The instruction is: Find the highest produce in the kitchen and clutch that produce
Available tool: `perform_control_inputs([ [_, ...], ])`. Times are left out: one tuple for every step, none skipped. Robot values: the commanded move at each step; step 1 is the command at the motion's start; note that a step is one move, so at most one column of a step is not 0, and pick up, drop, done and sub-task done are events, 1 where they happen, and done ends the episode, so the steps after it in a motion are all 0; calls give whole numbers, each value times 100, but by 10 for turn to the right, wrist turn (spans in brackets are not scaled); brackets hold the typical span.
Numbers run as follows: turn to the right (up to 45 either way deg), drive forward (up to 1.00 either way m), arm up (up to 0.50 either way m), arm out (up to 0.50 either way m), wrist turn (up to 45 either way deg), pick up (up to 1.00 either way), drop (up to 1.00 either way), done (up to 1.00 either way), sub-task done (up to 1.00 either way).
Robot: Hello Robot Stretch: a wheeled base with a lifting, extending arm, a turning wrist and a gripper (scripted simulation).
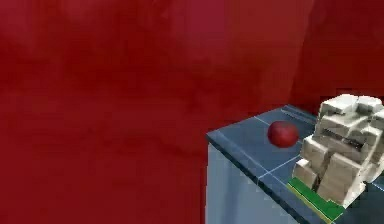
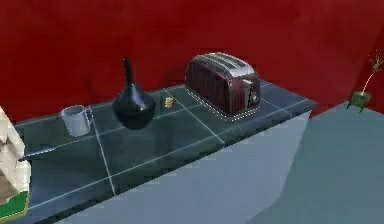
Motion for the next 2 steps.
perform_control_inputs([
  [-450,0,0,0,0,0,0,0,0],
  [-150,0,0,0,0,0,0,0,0],
])
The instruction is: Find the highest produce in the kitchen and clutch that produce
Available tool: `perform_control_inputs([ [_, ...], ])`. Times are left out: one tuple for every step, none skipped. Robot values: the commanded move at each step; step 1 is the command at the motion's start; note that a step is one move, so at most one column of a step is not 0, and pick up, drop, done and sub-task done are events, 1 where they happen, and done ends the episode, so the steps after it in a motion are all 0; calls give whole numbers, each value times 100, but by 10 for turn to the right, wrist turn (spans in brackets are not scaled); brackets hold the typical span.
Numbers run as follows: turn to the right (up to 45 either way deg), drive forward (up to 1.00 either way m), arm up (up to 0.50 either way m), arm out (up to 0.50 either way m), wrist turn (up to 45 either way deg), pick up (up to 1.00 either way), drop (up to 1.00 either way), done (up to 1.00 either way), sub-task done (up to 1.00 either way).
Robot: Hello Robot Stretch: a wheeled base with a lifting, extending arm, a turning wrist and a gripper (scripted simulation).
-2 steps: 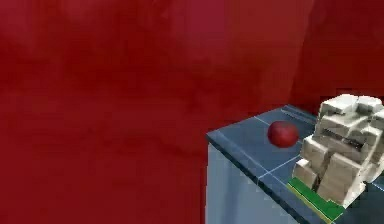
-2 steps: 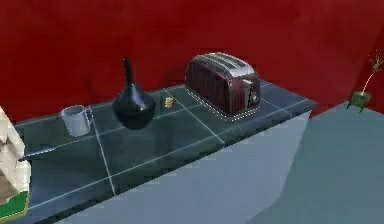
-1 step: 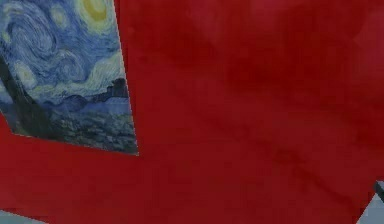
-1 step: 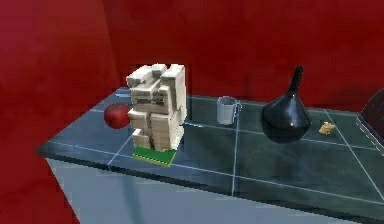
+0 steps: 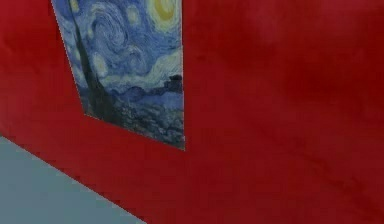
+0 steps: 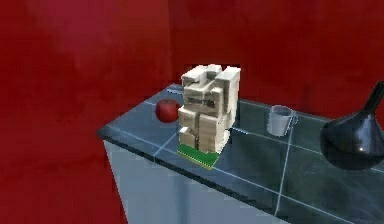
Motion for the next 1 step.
perform_control_inputs([
  [0,0,50,0,0,0,0,0,0],
])
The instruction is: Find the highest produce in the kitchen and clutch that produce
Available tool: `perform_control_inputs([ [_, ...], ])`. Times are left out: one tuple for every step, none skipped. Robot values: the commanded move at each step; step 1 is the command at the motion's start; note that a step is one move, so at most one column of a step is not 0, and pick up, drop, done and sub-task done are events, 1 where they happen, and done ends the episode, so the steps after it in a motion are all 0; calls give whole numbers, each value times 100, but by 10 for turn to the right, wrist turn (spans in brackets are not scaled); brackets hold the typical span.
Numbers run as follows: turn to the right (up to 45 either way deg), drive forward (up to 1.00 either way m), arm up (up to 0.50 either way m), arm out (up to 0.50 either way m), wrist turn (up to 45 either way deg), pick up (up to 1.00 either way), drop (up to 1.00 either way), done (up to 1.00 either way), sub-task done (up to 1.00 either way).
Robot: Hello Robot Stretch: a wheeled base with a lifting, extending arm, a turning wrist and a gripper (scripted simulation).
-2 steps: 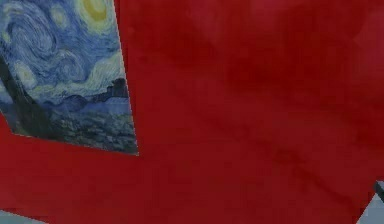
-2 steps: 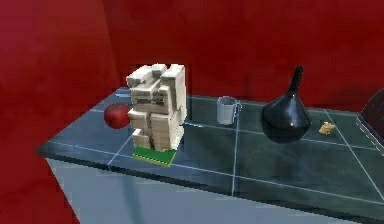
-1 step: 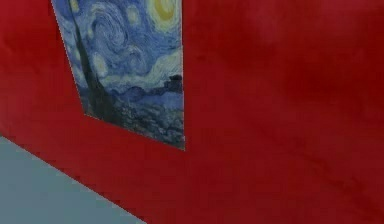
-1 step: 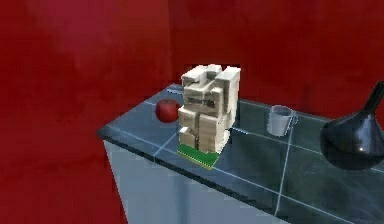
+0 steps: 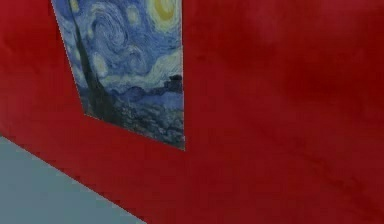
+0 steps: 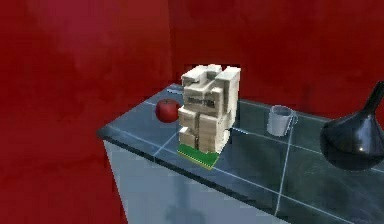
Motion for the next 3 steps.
perform_control_inputs([
  [0,0,38,0,0,0,0,0,0],
  [0,0,0,44,0,0,0,0,0],
  [0,0,0,0,450,0,0,0,0],
])
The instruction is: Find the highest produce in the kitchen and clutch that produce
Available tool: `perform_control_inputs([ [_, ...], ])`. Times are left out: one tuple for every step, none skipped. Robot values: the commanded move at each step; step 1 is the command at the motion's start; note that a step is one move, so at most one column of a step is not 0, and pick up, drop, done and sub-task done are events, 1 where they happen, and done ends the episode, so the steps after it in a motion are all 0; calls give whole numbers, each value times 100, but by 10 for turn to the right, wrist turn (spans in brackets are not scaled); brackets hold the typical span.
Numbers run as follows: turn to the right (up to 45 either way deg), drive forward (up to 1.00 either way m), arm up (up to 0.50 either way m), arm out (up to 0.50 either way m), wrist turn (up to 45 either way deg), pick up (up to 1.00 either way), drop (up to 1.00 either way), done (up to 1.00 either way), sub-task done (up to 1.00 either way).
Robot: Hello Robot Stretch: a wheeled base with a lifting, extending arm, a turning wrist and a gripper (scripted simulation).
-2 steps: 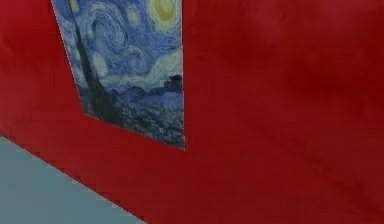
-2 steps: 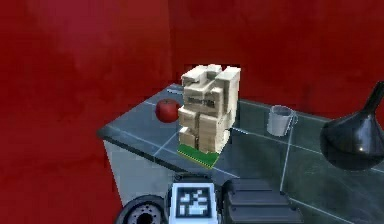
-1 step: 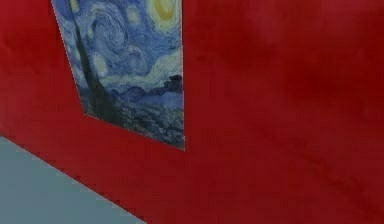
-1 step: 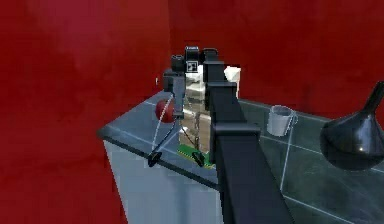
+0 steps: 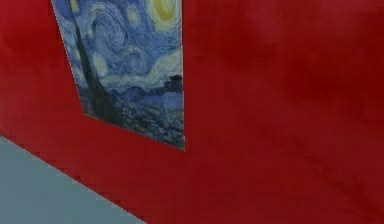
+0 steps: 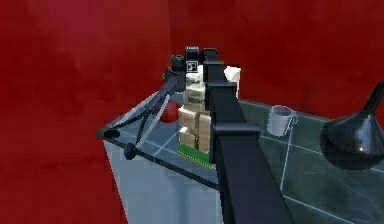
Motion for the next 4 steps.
perform_control_inputs([
  [0,0,0,0,450,0,0,0,0],
  [0,0,0,0,450,0,0,0,0],
  [0,0,0,0,240,0,0,0,0],
  [0,0,-10,0,0,0,0,0,0],
])
